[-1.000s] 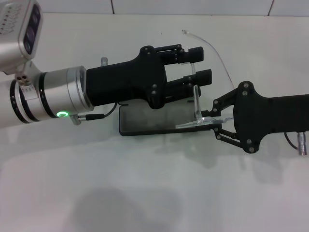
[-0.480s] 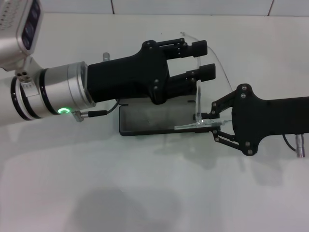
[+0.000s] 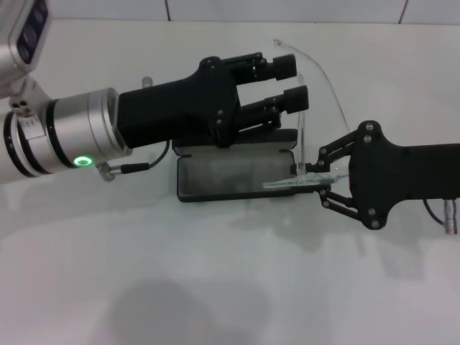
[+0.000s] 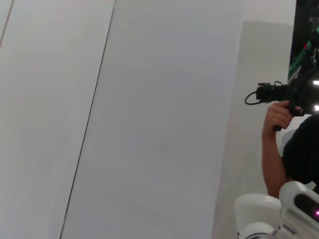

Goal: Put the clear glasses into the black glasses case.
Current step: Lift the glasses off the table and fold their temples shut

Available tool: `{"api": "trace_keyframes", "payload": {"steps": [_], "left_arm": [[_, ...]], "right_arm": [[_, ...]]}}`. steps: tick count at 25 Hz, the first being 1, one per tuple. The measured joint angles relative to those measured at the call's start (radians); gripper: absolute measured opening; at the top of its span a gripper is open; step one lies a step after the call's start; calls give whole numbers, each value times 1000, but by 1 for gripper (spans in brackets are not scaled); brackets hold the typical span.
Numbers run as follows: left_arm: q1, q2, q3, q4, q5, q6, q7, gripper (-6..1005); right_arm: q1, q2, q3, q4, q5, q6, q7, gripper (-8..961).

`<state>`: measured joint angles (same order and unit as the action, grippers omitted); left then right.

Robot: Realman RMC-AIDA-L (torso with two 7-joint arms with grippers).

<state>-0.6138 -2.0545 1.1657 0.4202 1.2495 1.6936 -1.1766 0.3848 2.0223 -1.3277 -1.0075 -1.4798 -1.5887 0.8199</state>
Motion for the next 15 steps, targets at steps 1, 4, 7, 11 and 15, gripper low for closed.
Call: {"api": "trace_keyframes", "payload": {"steps": [1, 4, 7, 11, 15], "left_arm": [[2, 0, 2, -1, 2, 0, -3, 523], [3, -4, 7, -1, 8, 0, -16, 523], [-1, -8, 8, 0, 25, -1, -21, 524], [-5, -12, 10, -4, 40, -1, -22, 524], [-4, -19, 11, -1, 60, -2, -26, 523]], "right_arm": [[-1, 0, 0, 0, 3, -1, -2, 121], [-1, 0, -3, -4, 7, -4, -2, 120], [1, -1, -5, -9, 7, -5, -3, 120], [8, -1, -6, -10, 7, -5, -2, 121], [8, -1, -7, -10, 7, -5, -2, 121]]}}
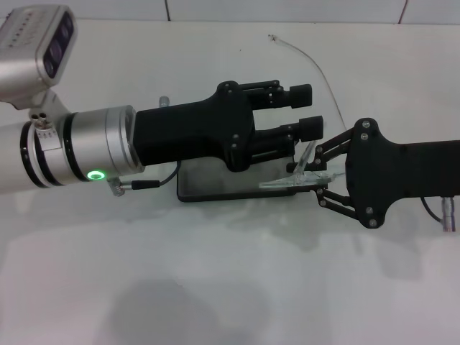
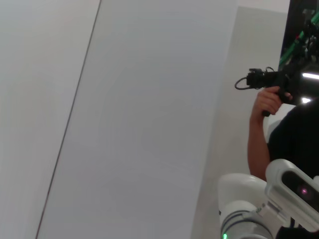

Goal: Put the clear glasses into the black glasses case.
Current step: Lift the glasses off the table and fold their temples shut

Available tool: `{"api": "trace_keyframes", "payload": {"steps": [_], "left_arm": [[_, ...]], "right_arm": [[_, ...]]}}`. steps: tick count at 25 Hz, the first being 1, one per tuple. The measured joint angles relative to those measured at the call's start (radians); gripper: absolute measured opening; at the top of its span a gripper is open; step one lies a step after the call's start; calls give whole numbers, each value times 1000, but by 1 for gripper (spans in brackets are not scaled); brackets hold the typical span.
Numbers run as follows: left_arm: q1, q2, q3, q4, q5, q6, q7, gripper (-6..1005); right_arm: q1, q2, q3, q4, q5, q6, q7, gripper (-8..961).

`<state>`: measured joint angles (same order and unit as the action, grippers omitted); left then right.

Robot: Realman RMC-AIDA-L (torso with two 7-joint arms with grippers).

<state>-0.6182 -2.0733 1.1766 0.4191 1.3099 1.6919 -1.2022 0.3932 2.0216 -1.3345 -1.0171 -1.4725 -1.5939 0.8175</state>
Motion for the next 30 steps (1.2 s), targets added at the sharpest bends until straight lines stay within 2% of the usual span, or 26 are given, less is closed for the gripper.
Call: {"api": "trace_keyframes", "payload": {"steps": [7, 14, 20, 30], "left_arm": [[4, -1, -5, 1, 4, 2, -5, 524], [6, 27, -19, 2, -10, 11, -67, 524], [-11, 19, -14, 3, 36, 11, -72, 523], [-19, 18, -13, 3, 71, 12, -83, 523]], "right_arm": [[0, 0, 0, 0, 0, 2, 0, 120], [-7, 0, 1, 5, 0, 1, -16, 121], [1, 0, 0, 10, -1, 0, -22, 120], [4, 2, -4, 9, -4, 1, -23, 120]]}}
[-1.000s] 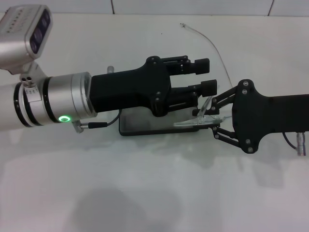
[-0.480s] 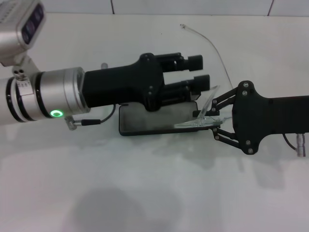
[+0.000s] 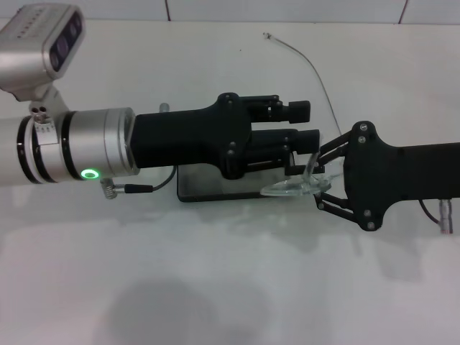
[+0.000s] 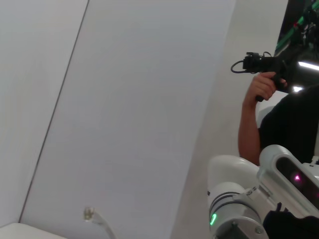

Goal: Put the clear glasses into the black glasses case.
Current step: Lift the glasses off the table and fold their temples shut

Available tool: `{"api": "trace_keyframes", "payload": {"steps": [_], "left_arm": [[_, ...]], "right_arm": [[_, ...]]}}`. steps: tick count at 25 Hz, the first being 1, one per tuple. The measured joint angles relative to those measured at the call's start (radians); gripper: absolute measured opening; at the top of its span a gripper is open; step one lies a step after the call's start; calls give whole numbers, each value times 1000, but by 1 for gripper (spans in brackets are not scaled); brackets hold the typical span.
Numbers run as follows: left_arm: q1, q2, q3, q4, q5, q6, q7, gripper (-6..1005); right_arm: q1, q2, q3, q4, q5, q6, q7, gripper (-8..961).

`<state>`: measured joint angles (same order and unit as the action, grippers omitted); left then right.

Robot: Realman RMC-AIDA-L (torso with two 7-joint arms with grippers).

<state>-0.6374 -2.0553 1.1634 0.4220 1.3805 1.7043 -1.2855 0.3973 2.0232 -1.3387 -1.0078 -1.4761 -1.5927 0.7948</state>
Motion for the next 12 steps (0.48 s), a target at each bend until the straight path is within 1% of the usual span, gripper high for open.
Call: {"api": "trace_keyframes", "payload": {"steps": [3, 8, 9, 10, 12], "left_arm": [[7, 9, -8, 0, -9, 0, 0, 524], [37, 46, -13, 0, -69, 10, -5, 524], [43, 50, -17, 0, -74, 9, -5, 524], [43, 50, -17, 0, -74, 9, -5, 524], [60, 59, -35, 2, -72, -20, 1, 524]], "right_arm": [[-4, 0, -1, -4, 2, 0, 1, 120], [-11, 0, 1, -12, 3, -24, 0, 120], [-11, 0, 1, -12, 3, -24, 0, 120], [-11, -1, 4, -12, 4, -62, -11, 120], [-12, -1, 4, -6, 13, -124, -46, 120]]}}
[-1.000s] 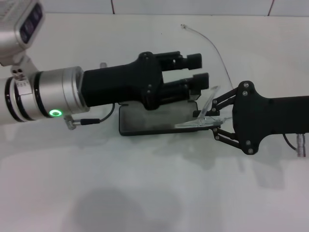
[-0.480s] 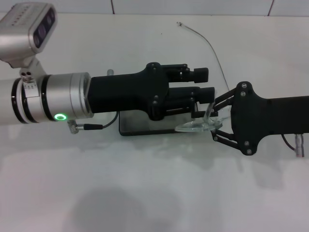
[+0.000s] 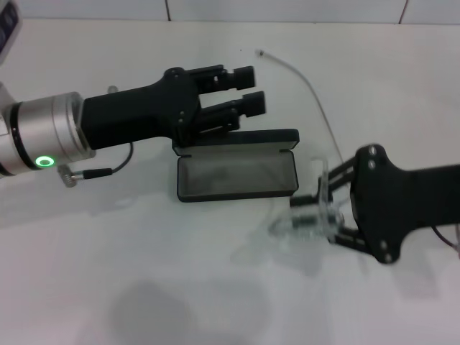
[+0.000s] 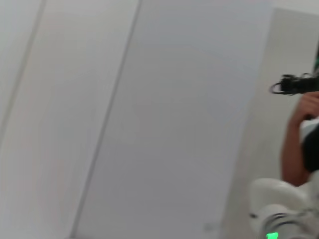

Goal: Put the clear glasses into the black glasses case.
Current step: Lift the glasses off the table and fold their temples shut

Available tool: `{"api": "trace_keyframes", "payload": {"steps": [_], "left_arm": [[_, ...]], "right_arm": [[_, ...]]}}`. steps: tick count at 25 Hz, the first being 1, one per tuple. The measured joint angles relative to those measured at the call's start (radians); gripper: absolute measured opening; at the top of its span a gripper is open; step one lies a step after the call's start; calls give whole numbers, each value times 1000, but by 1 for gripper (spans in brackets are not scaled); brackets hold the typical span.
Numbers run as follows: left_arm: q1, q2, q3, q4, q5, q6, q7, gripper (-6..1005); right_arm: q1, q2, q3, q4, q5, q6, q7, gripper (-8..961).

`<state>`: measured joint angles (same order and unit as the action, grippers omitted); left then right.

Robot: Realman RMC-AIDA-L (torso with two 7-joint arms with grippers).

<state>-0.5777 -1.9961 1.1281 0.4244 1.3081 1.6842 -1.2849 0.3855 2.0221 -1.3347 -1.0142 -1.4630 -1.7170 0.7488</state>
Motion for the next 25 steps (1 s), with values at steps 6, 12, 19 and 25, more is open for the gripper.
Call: {"api": "trace_keyframes", "payload": {"steps": [6, 12, 19, 25], "left_arm": [[18, -15, -35, 2, -2, -92, 56, 523], [14, -70, -57, 11, -2, -141, 158, 523], [22, -97, -45, 21, -45, -80, 250, 523], [44, -98, -44, -1, -92, -48, 316, 524]], "right_arm": [[22, 2, -37, 48, 73, -90, -25, 120], [160, 3, -79, 216, 127, -74, 53, 121], [258, -2, -73, 344, 127, -15, 195, 121], [256, -6, -72, 353, 121, 10, 239, 121]]}}
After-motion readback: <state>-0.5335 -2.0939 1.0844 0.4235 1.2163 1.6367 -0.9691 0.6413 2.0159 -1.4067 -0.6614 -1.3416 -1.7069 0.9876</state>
